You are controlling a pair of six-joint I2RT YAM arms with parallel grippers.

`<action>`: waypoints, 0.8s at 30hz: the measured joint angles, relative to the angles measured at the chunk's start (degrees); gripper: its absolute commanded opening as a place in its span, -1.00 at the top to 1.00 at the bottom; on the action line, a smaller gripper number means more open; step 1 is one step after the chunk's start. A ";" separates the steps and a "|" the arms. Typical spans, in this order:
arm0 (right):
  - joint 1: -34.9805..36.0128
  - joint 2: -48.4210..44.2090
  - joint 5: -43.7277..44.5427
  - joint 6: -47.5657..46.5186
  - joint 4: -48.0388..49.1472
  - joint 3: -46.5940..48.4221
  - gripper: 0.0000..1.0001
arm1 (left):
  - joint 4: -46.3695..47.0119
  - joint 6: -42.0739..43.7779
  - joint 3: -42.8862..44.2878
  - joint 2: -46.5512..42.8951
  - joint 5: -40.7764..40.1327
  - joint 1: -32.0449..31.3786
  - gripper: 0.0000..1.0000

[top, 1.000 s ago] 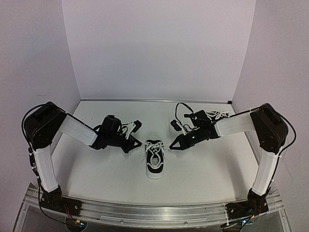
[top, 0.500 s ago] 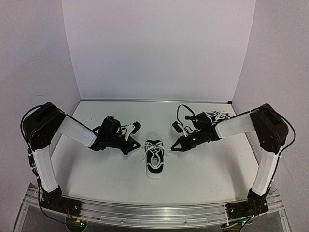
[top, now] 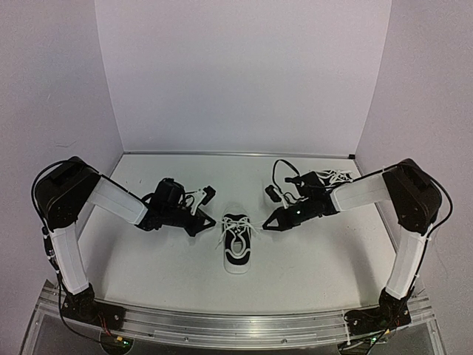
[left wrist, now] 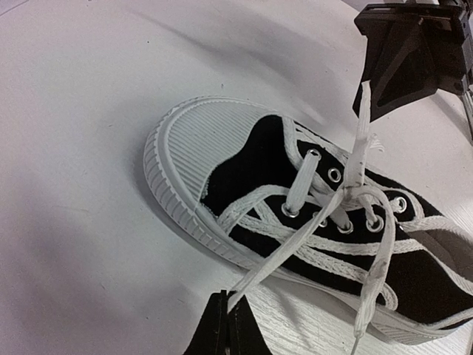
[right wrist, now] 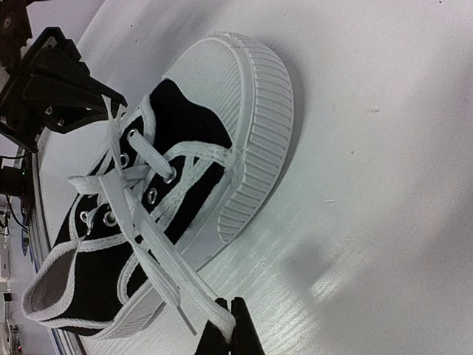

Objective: Tie the shoes

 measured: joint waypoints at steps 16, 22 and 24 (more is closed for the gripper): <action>-2.20 -11.11 -0.18 1.52 -7.79 5.65 -0.15 | -12.50 -1.29 6.51 -10.21 -1.72 2.05 -0.95; -2.20 -19.36 3.28 1.06 -9.49 8.60 -0.83 | -18.91 -4.59 11.46 -16.10 -7.65 1.94 -0.99; -2.20 -22.95 5.17 0.46 -9.76 8.77 -0.96 | -22.47 -6.95 13.54 -17.46 -11.27 1.94 -0.99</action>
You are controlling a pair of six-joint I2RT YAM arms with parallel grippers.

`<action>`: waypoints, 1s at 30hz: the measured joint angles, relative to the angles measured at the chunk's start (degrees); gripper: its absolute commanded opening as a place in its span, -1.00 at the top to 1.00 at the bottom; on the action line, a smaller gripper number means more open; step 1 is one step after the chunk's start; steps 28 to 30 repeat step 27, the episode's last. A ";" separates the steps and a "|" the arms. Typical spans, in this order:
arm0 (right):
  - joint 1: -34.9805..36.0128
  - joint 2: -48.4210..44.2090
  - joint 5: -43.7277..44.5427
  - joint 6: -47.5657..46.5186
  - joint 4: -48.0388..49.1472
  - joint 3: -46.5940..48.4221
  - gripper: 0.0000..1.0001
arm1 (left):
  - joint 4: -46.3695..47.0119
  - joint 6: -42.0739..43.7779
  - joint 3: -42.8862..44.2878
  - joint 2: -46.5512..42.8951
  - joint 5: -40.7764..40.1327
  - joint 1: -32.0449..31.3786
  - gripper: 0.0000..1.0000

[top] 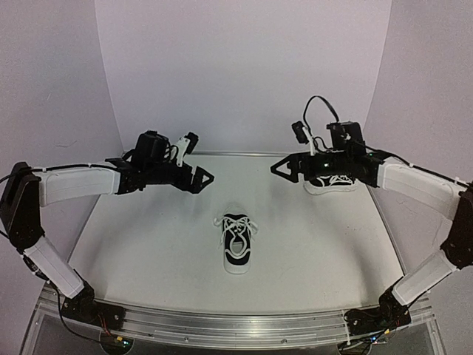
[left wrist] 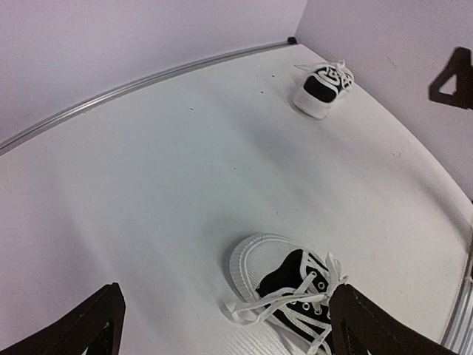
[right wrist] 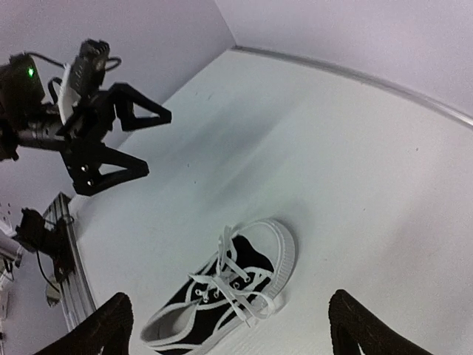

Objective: Tie the shoes

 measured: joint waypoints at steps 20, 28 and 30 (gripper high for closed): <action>0.92 -6.59 -1.30 16.33 8.97 -27.51 -0.96 | -10.37 -21.27 -17.94 -10.16 -14.27 -5.95 -0.99; 7.34 -7.25 0.80 19.82 13.18 -30.08 -0.97 | -9.79 -26.05 -20.27 -6.07 -16.20 -14.62 -0.99; 7.34 -7.25 0.80 19.82 13.18 -30.08 -0.97 | -9.79 -26.05 -20.27 -6.07 -16.20 -14.62 -0.99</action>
